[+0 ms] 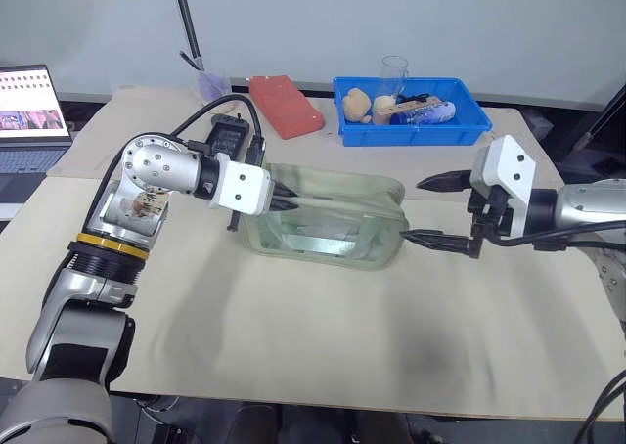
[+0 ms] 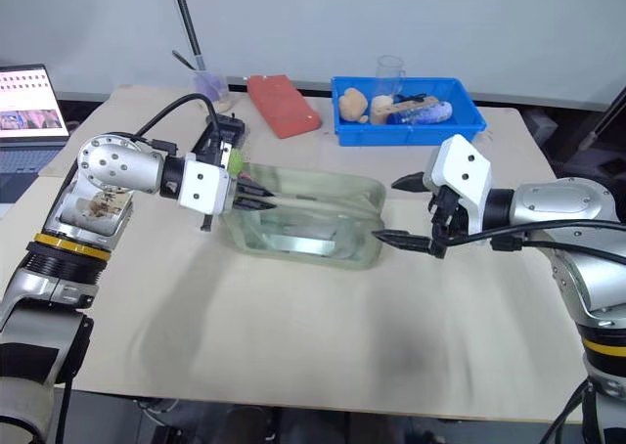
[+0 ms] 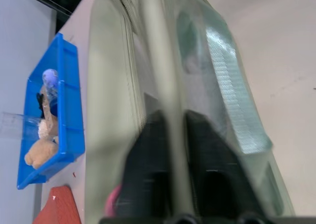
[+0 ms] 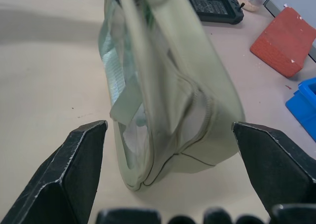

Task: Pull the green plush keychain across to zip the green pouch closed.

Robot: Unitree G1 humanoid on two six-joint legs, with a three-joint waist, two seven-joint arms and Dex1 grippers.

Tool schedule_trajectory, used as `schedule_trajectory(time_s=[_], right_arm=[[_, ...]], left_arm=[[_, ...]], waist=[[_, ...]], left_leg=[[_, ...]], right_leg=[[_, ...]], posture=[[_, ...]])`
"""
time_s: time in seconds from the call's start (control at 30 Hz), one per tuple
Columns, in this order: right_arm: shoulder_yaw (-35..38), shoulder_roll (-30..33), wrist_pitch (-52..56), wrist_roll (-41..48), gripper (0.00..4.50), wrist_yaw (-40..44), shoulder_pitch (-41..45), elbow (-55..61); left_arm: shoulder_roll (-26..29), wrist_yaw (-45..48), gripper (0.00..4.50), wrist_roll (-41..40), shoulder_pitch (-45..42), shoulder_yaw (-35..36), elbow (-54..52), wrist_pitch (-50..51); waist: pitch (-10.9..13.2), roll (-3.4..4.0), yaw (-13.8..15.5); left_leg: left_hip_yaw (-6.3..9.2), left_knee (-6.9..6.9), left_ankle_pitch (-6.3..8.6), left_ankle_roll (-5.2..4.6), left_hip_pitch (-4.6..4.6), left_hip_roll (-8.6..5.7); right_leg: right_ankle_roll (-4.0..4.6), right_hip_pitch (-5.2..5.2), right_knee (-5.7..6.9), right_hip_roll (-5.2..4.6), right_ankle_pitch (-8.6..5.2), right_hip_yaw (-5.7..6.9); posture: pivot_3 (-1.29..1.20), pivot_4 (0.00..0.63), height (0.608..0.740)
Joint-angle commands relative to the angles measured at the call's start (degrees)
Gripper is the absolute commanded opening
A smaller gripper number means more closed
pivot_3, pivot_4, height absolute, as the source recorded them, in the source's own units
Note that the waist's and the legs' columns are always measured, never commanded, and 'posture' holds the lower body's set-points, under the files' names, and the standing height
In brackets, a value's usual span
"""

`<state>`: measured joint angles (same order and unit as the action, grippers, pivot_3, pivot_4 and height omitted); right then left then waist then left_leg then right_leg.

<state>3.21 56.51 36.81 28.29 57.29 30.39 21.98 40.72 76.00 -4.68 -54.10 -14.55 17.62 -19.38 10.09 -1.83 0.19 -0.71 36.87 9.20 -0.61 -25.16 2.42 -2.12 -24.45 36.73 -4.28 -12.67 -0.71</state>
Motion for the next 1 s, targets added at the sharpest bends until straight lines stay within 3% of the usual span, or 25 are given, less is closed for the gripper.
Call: schedule_trajectory(time_s=[0.03, 0.17, 0.23, 0.27, 0.67, 0.77, 1.0], right_arm=[[2.1, -0.1, -1.7, -0.1, 4.5, -0.3, -0.1, 1.1], [-0.3, -2.0, -2.9, -2.0, 4.5, -1.2, 0.6, -0.6], [-1.8, -3.2, -3.7, -3.3, 4.5, -1.2, 1.5, -2.2], [-2.5, -3.9, -4.3, -4.1, 4.24, -1.3, 2.0, -3.2], [-5.0, -7.2, -7.2, -6.5, 0.2, 0.3, 4.0, -7.0], [-5.2, -7.3, -7.9, -7.0, 0.05, 1.0, 4.2, -7.3], [-5.4, -7.3, -8.6, -7.2, 0.05, 2.2, 4.0, -7.2]], left_arm=[[-0.7, 0.2, 2.66, -4.1, -2.8, 3.2, -3.5, 3.5], [-3.0, -0.4, 4.46, -14.1, -3.5, 5.8, -13.6, 18.2], [-2.9, -0.4, 4.46, -17.8, -3.3, 6.2, -19.1, 25.3], [-2.6, -0.4, 4.49, -18.8, -3.0, 6.1, -21.6, 28.0], [1.5, -3.8, 4.5, -19.7, 1.1, 8.5, -30.4, 38.1], [2.8, -6.6, 4.5, -20.8, 2.0, 10.7, -30.8, 42.7], [11.2, -13.0, 4.5, -23.5, 10.1, 23.6, -24.0, 54.1]], waist=[[0.0, 0.0, 0.0], [0.0, 0.0, 0.0], [0.0, 0.0, -0.1], [0.0, 0.0, -0.2], [0.0, 0.0, -0.9], [0.0, 0.0, -0.9], [0.0, 0.02, -1.2]], left_leg=[[0.0, 0.0, 0.0, 0.0, 0.0, 0.0], [0.0, 0.03, 0.0, 0.0, 0.0, 0.0], [0.0, 0.04, 0.0, 0.0, 0.0, -0.01], [0.01, 0.04, 0.0, 0.0, 0.0, -0.01], [0.01, 0.05, 0.0, 0.0, 0.08, 0.09], [0.01, 0.05, 0.0, 0.0, 0.08, 0.09], [0.01, 0.02, 0.0, 0.0, 0.17, 0.29]], right_leg=[[-0.03, 0.0, 0.0, 0.0, -0.02, 0.0], [-0.16, 0.02, 0.0, -0.01, -0.08, -0.01], [-0.21, 0.04, 0.0, -0.01, -0.09, -0.01], [-0.22, 0.04, 0.01, 0.0, -0.1, -0.02], [-0.27, 0.05, 0.06, 0.14, -0.13, -0.06], [-0.27, 0.05, 0.05, 0.15, -0.13, -0.06], [-0.21, 0.03, 0.08, 0.37, -0.15, -0.09]], posture=[[0.0, 0.15, 0.74], [0.0, 0.15, 0.74], [0.0, 0.15, 0.74], [0.0, 0.15, 0.74], [0.0, 0.15, 0.74], [0.0, 0.15, 0.74], [0.0, 0.15, 0.74]])
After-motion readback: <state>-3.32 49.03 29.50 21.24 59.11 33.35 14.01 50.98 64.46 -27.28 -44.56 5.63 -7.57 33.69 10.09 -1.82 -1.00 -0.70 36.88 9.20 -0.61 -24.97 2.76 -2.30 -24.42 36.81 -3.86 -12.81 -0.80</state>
